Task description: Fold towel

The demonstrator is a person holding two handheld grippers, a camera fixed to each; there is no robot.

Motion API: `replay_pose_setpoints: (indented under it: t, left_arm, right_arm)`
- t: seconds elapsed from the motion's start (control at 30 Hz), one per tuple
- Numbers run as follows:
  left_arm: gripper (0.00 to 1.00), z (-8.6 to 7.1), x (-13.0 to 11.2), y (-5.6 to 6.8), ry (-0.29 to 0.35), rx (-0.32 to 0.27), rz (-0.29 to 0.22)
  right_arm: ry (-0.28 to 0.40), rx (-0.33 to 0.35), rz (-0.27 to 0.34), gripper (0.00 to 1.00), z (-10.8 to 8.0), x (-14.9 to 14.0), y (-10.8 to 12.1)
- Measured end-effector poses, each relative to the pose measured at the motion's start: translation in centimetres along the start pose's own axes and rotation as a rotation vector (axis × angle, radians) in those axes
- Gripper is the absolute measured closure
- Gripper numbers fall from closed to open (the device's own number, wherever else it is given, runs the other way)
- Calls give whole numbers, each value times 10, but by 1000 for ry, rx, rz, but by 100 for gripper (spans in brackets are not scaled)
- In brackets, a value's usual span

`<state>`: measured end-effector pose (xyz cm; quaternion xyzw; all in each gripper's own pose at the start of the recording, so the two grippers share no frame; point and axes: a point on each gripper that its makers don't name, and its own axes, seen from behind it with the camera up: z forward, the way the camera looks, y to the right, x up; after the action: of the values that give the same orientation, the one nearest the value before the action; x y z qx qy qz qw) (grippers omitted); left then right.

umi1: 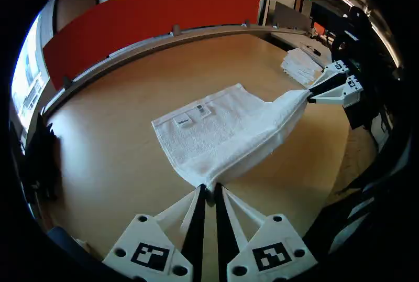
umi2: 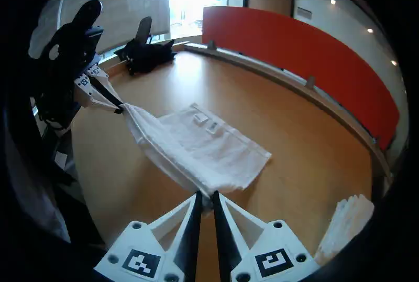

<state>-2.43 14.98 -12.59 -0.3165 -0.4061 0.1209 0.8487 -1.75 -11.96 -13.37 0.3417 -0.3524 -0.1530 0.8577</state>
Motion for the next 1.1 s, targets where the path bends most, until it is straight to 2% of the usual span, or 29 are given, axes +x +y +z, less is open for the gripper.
replay_pose_setpoints:
  t: [0.33, 0.57, 0.87, 1.1]
  left_arm:
    - [87, -21, 5, 12, -2, -16, -29]
    - [87, -32, 7, 21, 2, -27, -32]
    - [87, -30, 10, 21, 6, -27, -46]
    - [87, -26, 14, 17, 9, -21, -47]
  right_arm:
    - [4, 2, -9, 84, -19, 10, -2]
    - [5, 6, -15, 84, -29, 13, -3]
    - [0, 5, -15, 84, -29, 12, -3]
    - [-8, 5, -19, 84, -26, 11, -1]
